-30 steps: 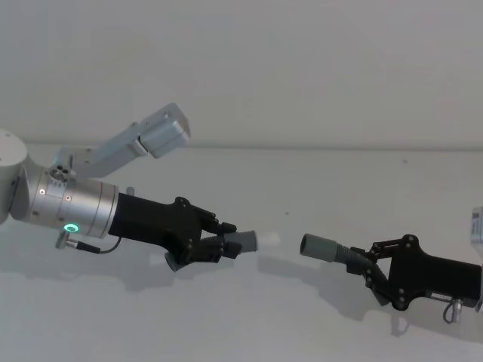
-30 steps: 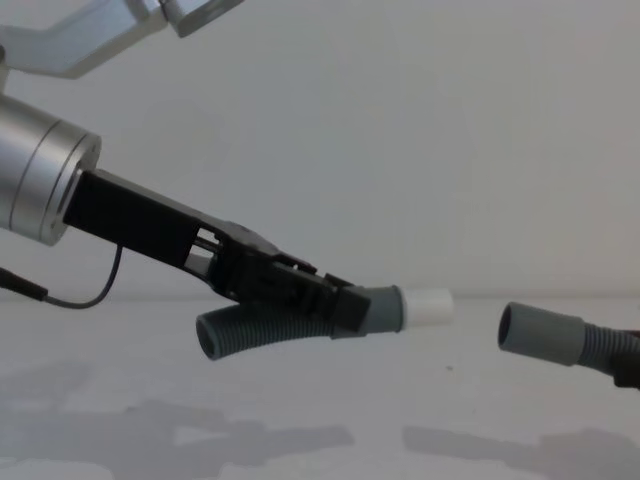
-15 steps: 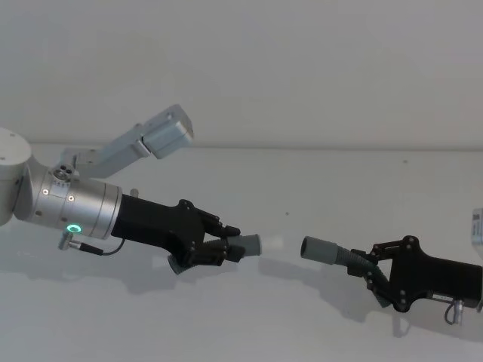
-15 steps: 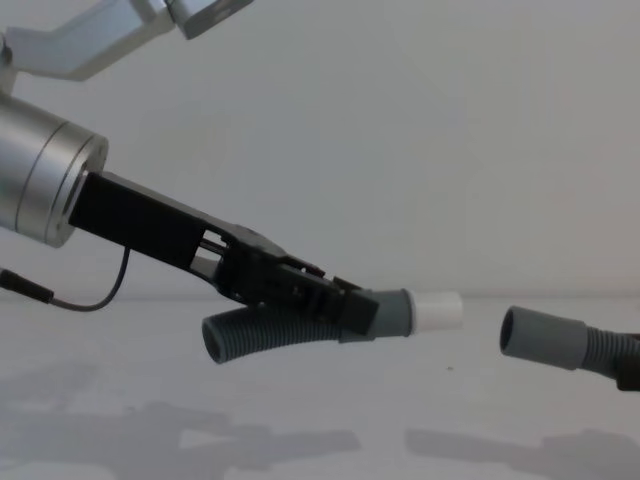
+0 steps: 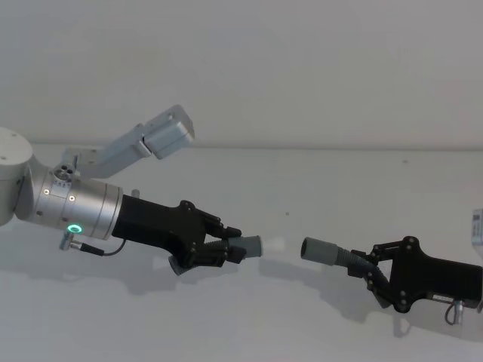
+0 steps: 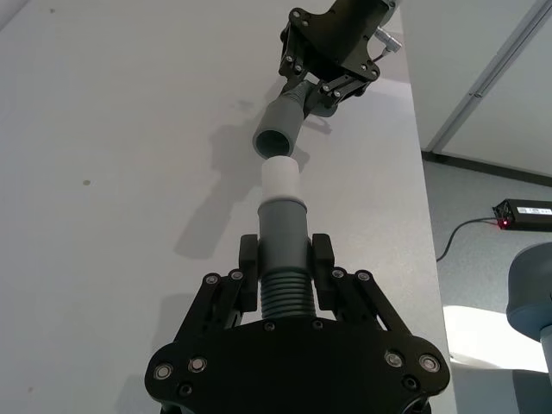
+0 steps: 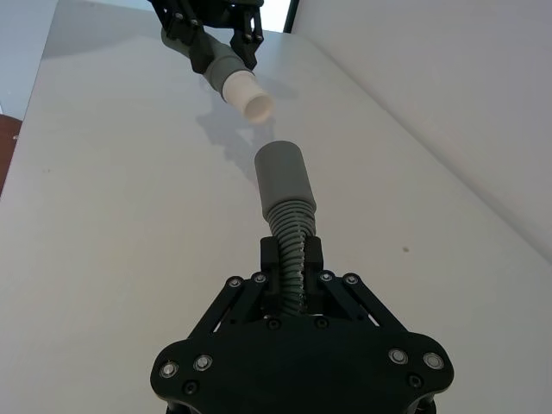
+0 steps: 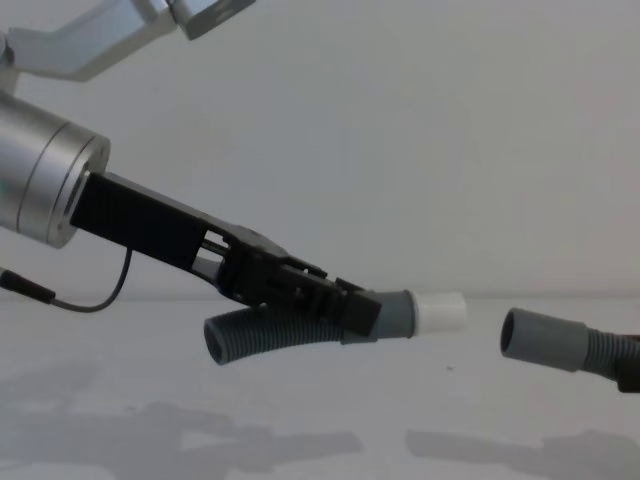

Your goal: Use both hands to pick up one end of the pipe from the table, align the ends, and insert them.

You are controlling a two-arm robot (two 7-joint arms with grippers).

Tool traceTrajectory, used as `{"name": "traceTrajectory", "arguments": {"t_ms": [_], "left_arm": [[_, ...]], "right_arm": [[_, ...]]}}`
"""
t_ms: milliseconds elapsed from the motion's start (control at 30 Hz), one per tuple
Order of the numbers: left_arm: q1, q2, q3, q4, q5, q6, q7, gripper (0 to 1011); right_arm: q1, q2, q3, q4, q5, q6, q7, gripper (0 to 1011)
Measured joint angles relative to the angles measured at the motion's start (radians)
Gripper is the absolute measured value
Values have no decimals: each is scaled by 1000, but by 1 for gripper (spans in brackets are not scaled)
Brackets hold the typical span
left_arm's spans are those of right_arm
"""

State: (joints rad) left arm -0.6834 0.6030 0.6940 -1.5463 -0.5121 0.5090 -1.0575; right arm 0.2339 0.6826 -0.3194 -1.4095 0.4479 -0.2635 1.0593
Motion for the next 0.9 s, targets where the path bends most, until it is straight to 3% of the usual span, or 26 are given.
{"name": "traceTrajectory", "arguments": {"t_ms": [900], "left_arm": [[-28, -1, 34, 3, -1, -11, -27, 346]], "right_arm": [[16, 9, -18, 11, 21, -10, 36, 136]]}}
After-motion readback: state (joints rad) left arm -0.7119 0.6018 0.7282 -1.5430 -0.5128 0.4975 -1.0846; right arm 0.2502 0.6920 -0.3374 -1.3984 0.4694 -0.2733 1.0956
